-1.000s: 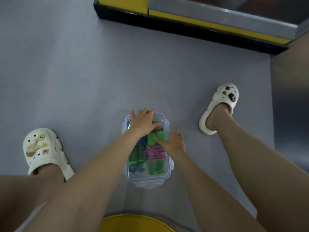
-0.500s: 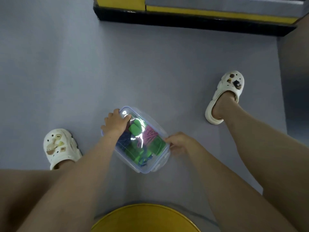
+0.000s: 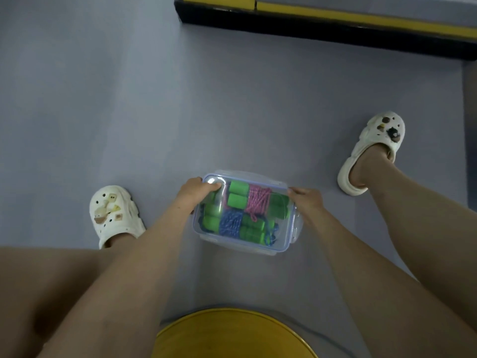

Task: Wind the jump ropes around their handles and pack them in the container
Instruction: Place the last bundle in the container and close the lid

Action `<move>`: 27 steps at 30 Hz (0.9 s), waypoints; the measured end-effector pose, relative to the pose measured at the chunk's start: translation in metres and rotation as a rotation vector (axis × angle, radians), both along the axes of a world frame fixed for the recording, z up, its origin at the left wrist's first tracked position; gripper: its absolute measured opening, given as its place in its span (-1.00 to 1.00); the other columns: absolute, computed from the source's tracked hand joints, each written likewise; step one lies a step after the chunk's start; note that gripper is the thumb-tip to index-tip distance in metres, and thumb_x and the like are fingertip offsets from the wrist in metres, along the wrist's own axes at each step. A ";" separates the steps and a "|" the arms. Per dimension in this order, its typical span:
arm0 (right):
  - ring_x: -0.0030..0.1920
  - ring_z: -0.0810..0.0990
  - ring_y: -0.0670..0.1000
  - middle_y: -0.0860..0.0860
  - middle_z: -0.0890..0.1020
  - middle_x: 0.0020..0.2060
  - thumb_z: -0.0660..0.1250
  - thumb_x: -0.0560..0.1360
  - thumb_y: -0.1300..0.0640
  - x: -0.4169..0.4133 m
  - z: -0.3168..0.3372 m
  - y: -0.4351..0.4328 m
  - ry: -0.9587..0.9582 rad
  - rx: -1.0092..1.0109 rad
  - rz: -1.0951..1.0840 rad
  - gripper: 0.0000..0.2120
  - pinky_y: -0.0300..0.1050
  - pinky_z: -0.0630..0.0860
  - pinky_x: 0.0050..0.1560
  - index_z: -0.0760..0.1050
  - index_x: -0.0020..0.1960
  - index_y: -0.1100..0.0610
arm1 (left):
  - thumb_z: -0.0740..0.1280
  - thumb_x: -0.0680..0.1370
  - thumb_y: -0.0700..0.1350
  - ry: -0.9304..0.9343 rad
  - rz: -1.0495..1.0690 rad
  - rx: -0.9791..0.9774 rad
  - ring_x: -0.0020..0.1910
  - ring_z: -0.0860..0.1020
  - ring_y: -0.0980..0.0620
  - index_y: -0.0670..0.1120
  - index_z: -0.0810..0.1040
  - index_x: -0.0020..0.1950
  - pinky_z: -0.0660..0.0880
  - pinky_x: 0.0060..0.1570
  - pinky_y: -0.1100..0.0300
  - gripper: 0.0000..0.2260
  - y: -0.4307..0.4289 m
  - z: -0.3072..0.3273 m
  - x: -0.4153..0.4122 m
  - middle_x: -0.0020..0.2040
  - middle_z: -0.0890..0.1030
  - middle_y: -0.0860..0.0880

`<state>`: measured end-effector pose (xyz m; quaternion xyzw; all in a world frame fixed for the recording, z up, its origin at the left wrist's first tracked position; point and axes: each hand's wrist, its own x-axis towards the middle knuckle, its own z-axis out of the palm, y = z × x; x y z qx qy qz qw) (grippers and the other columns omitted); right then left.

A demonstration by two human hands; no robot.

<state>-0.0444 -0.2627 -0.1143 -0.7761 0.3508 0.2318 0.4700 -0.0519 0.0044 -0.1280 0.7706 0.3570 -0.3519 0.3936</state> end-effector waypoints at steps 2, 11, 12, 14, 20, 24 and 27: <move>0.03 0.58 0.07 0.19 0.61 0.10 0.39 0.47 0.26 0.002 -0.003 -0.001 0.001 -0.003 -0.028 -0.68 -0.28 0.50 -0.12 0.54 0.20 0.34 | 0.41 0.45 0.17 -0.015 -0.011 -0.001 0.15 0.52 -0.17 -0.16 0.47 0.28 0.47 0.00 0.06 -0.45 -0.001 -0.002 0.001 0.25 0.53 -0.17; -0.16 0.62 0.06 0.14 0.67 -0.14 0.53 0.35 0.20 -0.002 -0.016 0.002 0.020 0.002 -0.228 -0.84 -0.06 0.57 0.08 0.65 -0.09 0.20 | 0.40 0.50 0.06 -0.020 0.060 -0.017 0.25 0.47 -0.18 -0.22 0.38 0.38 0.40 0.06 0.08 -0.44 -0.008 0.001 0.005 0.33 0.45 -0.17; -0.16 0.61 0.05 0.12 0.66 -0.16 0.52 0.36 0.20 -0.001 -0.016 0.003 0.017 -0.003 -0.228 -0.83 -0.12 0.55 0.05 0.65 -0.07 0.21 | 0.41 0.50 0.02 -0.044 0.090 -0.036 0.26 0.47 -0.18 -0.21 0.37 0.39 0.41 0.10 0.08 -0.45 -0.010 -0.001 0.005 0.34 0.44 -0.17; -0.17 0.58 0.03 0.10 0.63 -0.17 0.51 0.38 0.20 0.002 -0.015 0.002 0.025 -0.009 -0.206 -0.81 -0.20 0.49 -0.02 0.64 -0.04 0.23 | 0.41 0.50 -0.07 -0.164 0.084 0.008 0.27 0.44 -0.18 -0.12 0.31 0.45 0.40 0.25 0.03 -0.44 -0.017 -0.001 0.004 0.39 0.38 -0.18; -0.35 0.50 -0.02 0.07 0.58 -0.27 0.46 0.43 0.23 0.005 -0.012 -0.004 0.074 0.022 -0.089 -0.89 -0.28 0.47 -0.28 0.59 -0.07 0.22 | 0.20 0.59 -0.24 -0.437 -0.709 0.292 0.53 0.06 0.02 0.06 0.33 0.47 -0.22 0.43 -0.20 -0.54 -0.063 0.007 0.002 0.52 0.17 0.01; -0.41 0.44 -0.07 0.03 0.55 -0.35 0.45 0.44 0.20 0.004 -0.012 -0.003 0.086 0.003 -0.067 -0.92 -0.31 0.40 -0.43 0.55 -0.17 0.16 | 0.17 0.61 -0.22 -0.498 -0.869 0.277 0.51 0.12 0.04 0.04 0.32 0.47 -0.30 0.43 -0.16 -0.58 -0.078 0.007 0.004 0.47 0.28 0.02; -0.31 0.51 0.02 0.07 0.57 -0.31 0.47 0.42 0.22 0.004 -0.018 -0.001 0.064 0.009 -0.096 -0.79 -0.22 0.45 -0.28 0.49 -0.34 0.10 | 0.12 0.65 -0.13 -0.480 -0.836 0.193 0.46 0.19 0.01 0.06 0.37 0.44 -0.16 0.46 -0.16 -0.64 -0.091 0.004 0.008 0.41 0.33 0.02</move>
